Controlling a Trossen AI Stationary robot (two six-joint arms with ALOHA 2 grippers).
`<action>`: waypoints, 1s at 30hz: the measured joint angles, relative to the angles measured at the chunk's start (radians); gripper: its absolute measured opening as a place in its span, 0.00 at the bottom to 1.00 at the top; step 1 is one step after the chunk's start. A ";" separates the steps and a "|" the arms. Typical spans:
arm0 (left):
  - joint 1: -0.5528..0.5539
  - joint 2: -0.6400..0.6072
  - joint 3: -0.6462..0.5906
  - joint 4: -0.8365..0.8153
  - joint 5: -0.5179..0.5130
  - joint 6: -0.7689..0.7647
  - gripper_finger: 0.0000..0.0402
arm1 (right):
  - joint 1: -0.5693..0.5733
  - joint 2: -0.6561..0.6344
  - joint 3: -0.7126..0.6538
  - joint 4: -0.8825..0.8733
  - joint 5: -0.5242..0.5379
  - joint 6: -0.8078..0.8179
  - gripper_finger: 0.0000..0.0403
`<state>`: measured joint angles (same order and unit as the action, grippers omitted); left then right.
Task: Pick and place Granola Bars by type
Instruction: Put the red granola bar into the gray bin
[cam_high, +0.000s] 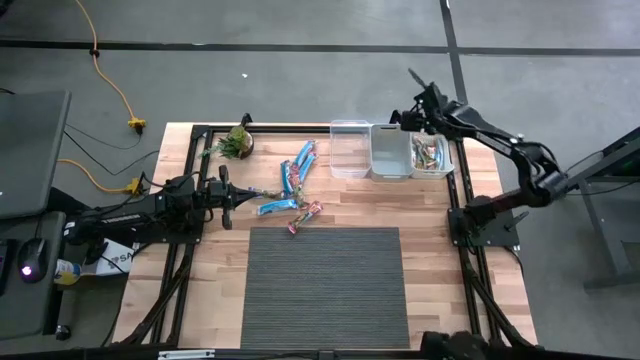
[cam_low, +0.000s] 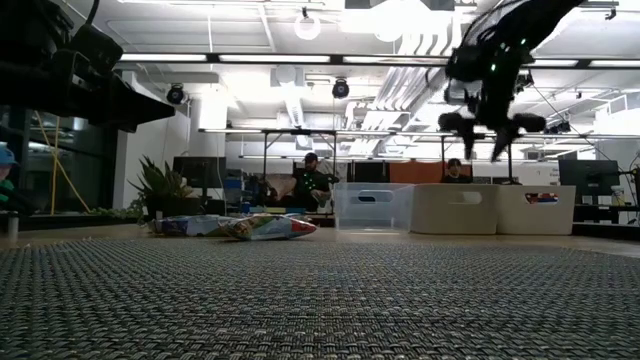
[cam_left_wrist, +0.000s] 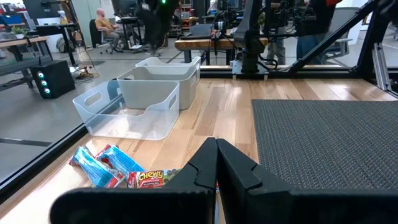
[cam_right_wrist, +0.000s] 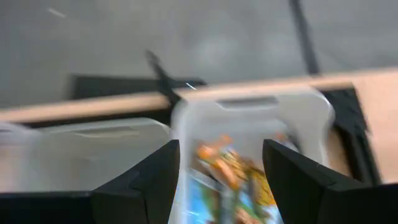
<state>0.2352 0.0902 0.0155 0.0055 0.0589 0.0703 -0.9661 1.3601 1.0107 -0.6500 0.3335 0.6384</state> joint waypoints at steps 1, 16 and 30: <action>0.000 0.000 0.000 0.000 0.000 0.000 0.00 | 0.005 -0.023 0.000 0.033 -0.020 -0.022 0.53; 0.000 0.000 0.000 0.000 0.000 0.000 0.00 | 0.203 -0.206 0.001 0.672 -0.393 -0.225 0.52; 0.000 0.000 0.000 0.000 0.000 0.000 0.00 | 0.419 -0.119 0.353 0.523 -0.456 -0.444 0.52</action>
<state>0.2352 0.0901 0.0158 0.0051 0.0589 0.0703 -0.5471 1.2409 1.3639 -0.1267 -0.1225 0.1946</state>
